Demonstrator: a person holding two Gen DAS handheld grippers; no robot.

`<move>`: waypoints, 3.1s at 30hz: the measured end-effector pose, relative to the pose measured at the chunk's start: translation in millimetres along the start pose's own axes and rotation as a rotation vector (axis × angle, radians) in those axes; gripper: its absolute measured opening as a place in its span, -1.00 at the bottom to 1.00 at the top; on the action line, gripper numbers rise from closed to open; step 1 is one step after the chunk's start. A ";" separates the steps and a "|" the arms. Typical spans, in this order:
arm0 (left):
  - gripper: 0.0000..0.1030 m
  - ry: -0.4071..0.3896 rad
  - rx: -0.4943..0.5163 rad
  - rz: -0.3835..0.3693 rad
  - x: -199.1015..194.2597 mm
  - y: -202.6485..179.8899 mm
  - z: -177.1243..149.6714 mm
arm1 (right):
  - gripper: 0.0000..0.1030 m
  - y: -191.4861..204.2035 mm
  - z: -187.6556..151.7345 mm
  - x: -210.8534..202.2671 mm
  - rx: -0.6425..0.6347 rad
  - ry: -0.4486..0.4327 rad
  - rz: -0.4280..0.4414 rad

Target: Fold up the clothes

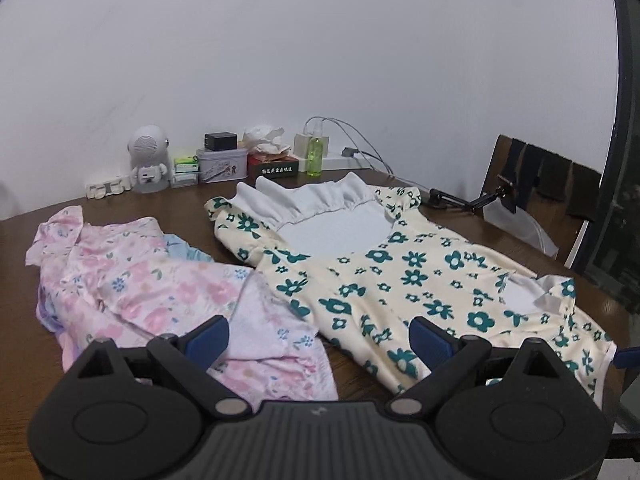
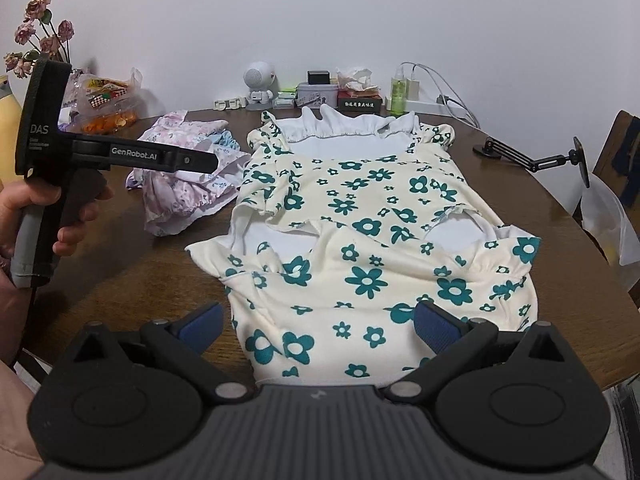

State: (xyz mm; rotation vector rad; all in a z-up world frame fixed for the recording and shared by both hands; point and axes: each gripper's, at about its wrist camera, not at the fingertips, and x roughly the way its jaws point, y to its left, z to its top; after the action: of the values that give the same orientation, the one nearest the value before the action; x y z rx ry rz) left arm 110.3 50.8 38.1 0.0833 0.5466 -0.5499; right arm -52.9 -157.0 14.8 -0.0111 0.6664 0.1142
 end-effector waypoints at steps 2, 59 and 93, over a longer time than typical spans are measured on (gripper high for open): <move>0.88 0.001 0.007 -0.001 -0.5 -0.9 -1.2 | 0.99 -0.2 -1.1 1.0 0.001 0.005 0.003; 0.88 0.088 0.001 0.026 16.8 0.6 -11.6 | 0.99 -10.6 -3.8 23.9 0.020 0.073 0.013; 0.88 0.139 -0.019 0.058 21.7 5.9 -16.4 | 0.99 -19.6 -7.9 38.5 0.019 0.094 -0.008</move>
State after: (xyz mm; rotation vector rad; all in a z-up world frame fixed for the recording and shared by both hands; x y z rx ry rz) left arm 121.1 49.1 12.5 0.1190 0.6824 -0.4848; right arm -25.6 -173.0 -15.7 -0.0006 0.7611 0.0995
